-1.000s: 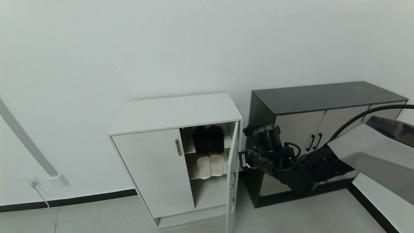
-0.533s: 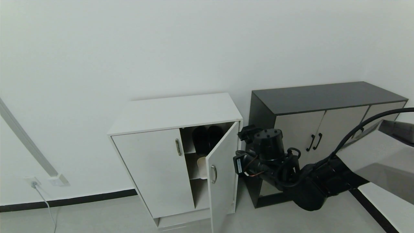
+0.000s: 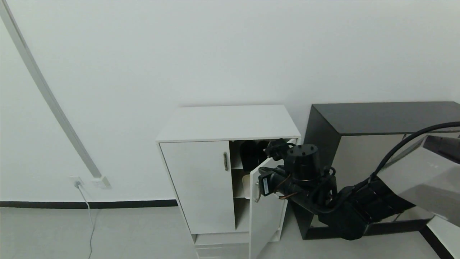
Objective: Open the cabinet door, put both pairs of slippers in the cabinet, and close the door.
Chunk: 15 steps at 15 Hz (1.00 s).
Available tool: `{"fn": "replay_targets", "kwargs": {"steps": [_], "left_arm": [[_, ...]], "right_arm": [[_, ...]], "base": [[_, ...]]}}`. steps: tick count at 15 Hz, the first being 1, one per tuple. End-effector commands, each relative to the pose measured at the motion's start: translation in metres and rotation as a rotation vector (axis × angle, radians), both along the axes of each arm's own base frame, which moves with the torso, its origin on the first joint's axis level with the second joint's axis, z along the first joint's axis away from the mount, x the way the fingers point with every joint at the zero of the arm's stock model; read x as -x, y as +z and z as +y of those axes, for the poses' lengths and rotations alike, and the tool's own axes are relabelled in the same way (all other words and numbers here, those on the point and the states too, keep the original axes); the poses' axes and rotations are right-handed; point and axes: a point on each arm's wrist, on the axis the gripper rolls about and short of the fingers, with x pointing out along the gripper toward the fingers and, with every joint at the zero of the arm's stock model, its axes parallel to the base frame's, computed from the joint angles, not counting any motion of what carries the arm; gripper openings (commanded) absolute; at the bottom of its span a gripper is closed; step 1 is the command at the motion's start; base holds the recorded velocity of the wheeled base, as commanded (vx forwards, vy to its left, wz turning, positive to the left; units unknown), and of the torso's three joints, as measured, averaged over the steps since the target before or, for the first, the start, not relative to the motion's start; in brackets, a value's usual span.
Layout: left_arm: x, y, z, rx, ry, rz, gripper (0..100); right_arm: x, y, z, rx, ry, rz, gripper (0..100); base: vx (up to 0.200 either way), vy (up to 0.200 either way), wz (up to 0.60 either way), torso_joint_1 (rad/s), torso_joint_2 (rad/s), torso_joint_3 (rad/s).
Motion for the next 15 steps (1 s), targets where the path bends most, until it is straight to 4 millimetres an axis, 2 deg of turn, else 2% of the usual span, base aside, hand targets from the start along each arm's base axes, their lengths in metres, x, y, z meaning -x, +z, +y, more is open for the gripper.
{"fn": "replay_targets", "kwargs": {"steps": [1,4,6,11,15], "left_arm": [[0.000,0.000,0.000,0.000,-0.001,0.001,0],[0.000,0.000,0.000,-0.001,-0.001,0.002,0],[0.000,0.000,0.000,-0.001,-0.001,0.002,0],[0.000,0.000,0.000,-0.001,-0.002,0.002,0],[0.000,0.000,0.000,-0.001,-0.002,0.002,0]], "right_arm": [[-0.001,-0.003,-0.004,0.003,-0.009,0.006,0],[0.005,-0.001,-0.011,0.011,-0.016,0.004,0],[0.013,0.000,-0.024,0.028,-0.025,0.024,0],[0.027,-0.027,-0.036,0.097,-0.013,0.114,0],[0.025,-0.042,-0.032,0.120,-0.007,0.143,0]], "base": [[0.000,0.000,0.00,0.000,0.00,0.000],[0.000,0.000,0.00,0.000,0.00,0.000],[0.000,0.000,0.00,0.000,0.00,0.000],[0.000,0.000,0.00,0.000,0.00,0.000],[0.200,0.000,0.00,0.000,0.00,0.004]]}}
